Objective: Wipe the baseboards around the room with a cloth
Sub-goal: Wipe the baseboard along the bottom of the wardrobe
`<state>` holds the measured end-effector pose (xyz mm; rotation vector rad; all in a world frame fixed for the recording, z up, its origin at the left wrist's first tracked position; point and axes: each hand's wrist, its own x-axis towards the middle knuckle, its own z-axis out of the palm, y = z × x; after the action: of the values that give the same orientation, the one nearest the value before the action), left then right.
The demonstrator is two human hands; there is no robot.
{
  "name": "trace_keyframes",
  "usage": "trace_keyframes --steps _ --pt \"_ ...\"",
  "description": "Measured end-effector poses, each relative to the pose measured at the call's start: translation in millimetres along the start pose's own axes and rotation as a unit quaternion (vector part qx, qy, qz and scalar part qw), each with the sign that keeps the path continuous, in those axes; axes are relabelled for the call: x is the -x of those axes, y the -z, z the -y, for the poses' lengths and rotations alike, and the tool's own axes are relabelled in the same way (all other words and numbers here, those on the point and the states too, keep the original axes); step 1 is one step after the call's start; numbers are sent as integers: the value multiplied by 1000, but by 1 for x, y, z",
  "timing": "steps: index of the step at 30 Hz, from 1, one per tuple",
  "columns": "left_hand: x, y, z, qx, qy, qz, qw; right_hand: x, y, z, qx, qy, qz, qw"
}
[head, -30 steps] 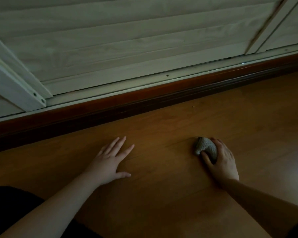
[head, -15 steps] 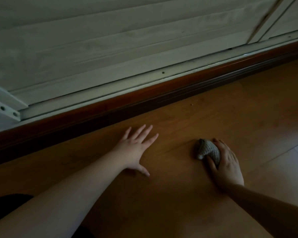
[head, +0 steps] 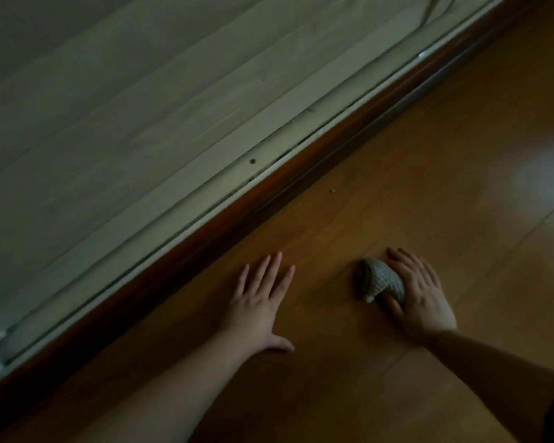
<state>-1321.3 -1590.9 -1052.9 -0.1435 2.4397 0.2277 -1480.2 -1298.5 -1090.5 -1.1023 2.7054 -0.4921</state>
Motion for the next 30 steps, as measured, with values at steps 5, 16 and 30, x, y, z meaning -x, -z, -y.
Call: trace_keyframes --steps 5,16,30 --pt "3 6 3 30 56 11 998 3 -8 -4 -19 15 -9 1000" --pt "-25 27 19 0 -29 97 995 3 -7 -1 -25 20 -6 999" --pt "-23 36 15 -20 -14 103 994 -3 7 6 -46 11 17 999"
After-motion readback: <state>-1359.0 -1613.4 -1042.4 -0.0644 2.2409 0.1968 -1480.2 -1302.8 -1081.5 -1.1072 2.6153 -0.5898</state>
